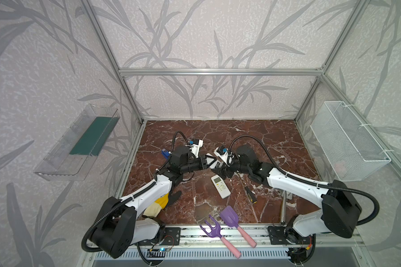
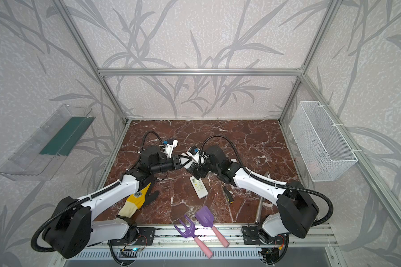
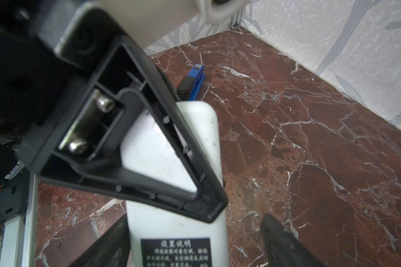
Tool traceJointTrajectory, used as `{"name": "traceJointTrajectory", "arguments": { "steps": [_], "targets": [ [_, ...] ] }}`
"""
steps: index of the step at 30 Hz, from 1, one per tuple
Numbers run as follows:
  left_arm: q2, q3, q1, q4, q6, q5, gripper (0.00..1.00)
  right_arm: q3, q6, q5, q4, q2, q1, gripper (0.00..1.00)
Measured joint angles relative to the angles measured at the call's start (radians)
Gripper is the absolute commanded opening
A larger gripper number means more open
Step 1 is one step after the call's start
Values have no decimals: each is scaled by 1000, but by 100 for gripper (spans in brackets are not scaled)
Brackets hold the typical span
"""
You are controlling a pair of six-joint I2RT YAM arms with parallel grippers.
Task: Unload the batteries from the remote control
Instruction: 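Move the right gripper to the held remote and grasp its end, then take the remote with the right gripper while the left gripper releases it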
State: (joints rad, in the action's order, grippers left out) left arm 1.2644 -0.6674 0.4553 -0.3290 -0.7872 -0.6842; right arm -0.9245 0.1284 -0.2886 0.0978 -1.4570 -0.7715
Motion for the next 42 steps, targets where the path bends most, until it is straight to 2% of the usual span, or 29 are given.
{"name": "traceJointTrajectory", "arguments": {
  "steps": [8, 15, 16, 17, 19, 20, 21, 22, 25, 34, 42],
  "targets": [
    [0, -3, 0, -10, -1, 1, 0, -39, 8, -19, -35, -17, -5, 53],
    [0, -5, -2, -4, -2, -6, 0, -68, 49, -26, -86, -26, -5, 43],
    [0, -5, -2, -5, -2, -6, 2, -73, 52, -26, -93, -27, -5, 42],
    [0, -5, -3, -5, -2, -6, 7, -76, 55, -24, -97, -28, -5, 41],
    [0, -5, -3, -6, -1, -5, 25, -79, 61, -22, -103, -30, -5, 41],
    [1, -5, -3, -8, 0, -3, 41, -81, 64, -19, -105, -31, -5, 41],
    [3, -5, -3, -10, -10, -1, 62, -85, 69, -9, -107, -32, -6, 41],
    [5, -6, -3, -16, -11, -1, 77, -90, 77, 2, -113, -36, -6, 41],
    [15, -21, -4, -18, -25, 2, 98, -96, 99, 40, -130, -47, 0, 41],
    [31, -76, -66, 57, -23, 61, 99, -105, 193, 74, -180, -68, 105, 41],
    [31, -77, -147, 113, -17, 112, 99, -195, 319, 82, -257, -249, 177, 41]
  ]
}}
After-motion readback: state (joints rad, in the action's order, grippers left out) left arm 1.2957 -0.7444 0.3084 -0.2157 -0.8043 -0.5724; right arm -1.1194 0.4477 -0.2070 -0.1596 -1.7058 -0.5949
